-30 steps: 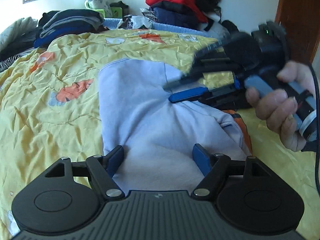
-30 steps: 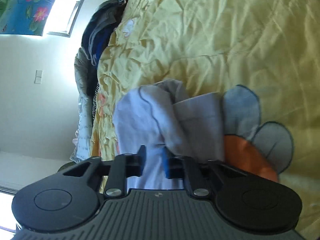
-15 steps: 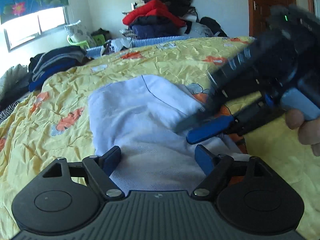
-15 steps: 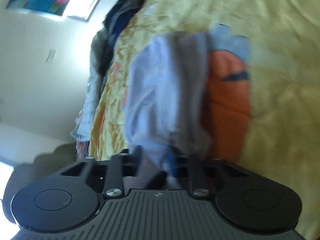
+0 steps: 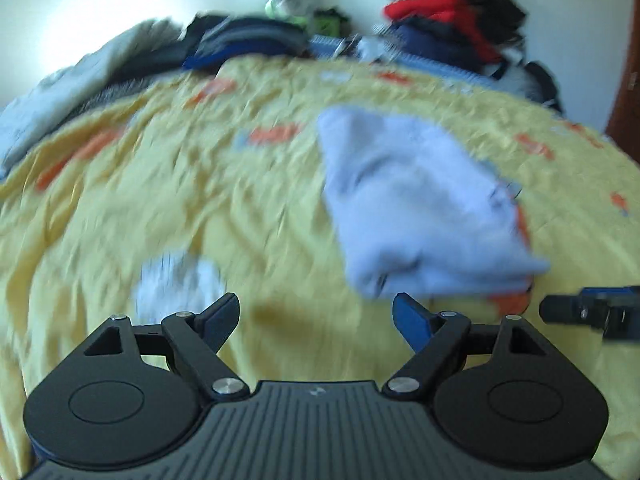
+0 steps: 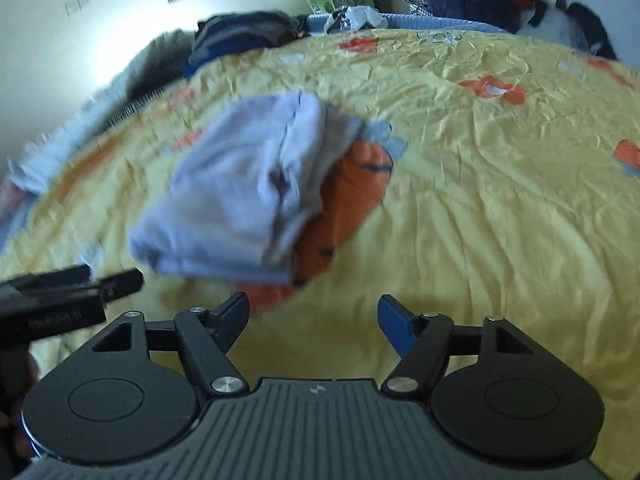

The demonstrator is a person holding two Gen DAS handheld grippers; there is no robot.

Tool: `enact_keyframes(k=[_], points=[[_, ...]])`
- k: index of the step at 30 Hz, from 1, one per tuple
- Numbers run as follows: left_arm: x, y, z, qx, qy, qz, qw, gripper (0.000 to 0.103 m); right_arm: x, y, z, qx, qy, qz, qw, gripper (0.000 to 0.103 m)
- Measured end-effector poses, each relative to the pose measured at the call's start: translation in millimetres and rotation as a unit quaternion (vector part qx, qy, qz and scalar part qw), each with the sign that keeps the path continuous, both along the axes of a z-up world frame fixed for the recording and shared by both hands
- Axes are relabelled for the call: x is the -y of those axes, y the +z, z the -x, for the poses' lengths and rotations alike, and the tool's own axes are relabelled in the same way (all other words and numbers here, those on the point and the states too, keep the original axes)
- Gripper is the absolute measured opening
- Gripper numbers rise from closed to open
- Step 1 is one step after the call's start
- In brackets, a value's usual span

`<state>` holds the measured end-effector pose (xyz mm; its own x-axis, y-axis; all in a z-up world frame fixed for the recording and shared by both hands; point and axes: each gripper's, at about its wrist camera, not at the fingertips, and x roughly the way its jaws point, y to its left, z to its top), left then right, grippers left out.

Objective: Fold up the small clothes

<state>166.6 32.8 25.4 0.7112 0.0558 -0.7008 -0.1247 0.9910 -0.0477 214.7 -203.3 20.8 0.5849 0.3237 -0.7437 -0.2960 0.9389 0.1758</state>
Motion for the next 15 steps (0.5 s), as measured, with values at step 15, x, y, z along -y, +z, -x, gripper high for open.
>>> enact_keyframes(k=[15], points=[[7.3,-26.0,17.9,0.034,0.000,-0.026,0.9991,0.103,-24.9,-30.1,35.8,0.092,-0.067,0.077,0.990,0.103]])
